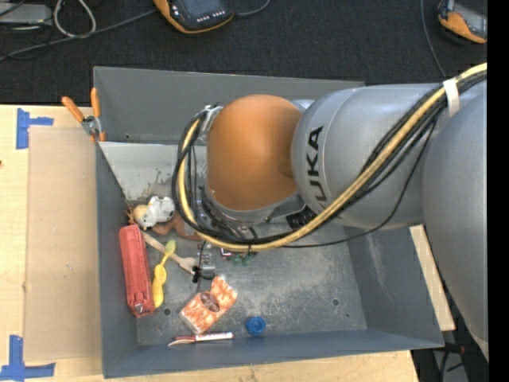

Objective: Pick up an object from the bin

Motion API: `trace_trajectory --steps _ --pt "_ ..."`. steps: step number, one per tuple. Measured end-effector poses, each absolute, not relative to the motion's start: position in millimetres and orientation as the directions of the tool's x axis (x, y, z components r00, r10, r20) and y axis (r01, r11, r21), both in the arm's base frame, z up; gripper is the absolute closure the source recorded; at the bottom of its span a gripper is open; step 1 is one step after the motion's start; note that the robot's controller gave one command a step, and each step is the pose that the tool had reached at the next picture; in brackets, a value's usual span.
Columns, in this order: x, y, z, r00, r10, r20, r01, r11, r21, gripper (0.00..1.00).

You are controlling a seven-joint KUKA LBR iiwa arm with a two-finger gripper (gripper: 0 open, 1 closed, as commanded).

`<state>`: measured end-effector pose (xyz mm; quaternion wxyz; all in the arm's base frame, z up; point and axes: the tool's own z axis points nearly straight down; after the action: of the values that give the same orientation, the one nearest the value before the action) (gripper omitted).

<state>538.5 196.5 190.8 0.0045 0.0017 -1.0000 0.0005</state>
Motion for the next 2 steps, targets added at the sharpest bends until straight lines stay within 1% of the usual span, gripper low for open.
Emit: trace_trajectory --steps 1,2 --pt "540.7 195.2 195.1 -1.0 0.001 0.001 0.001 1.0 0.0 0.0" --pt "519.9 177.7 130.1 -0.988 -0.154 0.001 -0.154 0.988 0.001 0.0"
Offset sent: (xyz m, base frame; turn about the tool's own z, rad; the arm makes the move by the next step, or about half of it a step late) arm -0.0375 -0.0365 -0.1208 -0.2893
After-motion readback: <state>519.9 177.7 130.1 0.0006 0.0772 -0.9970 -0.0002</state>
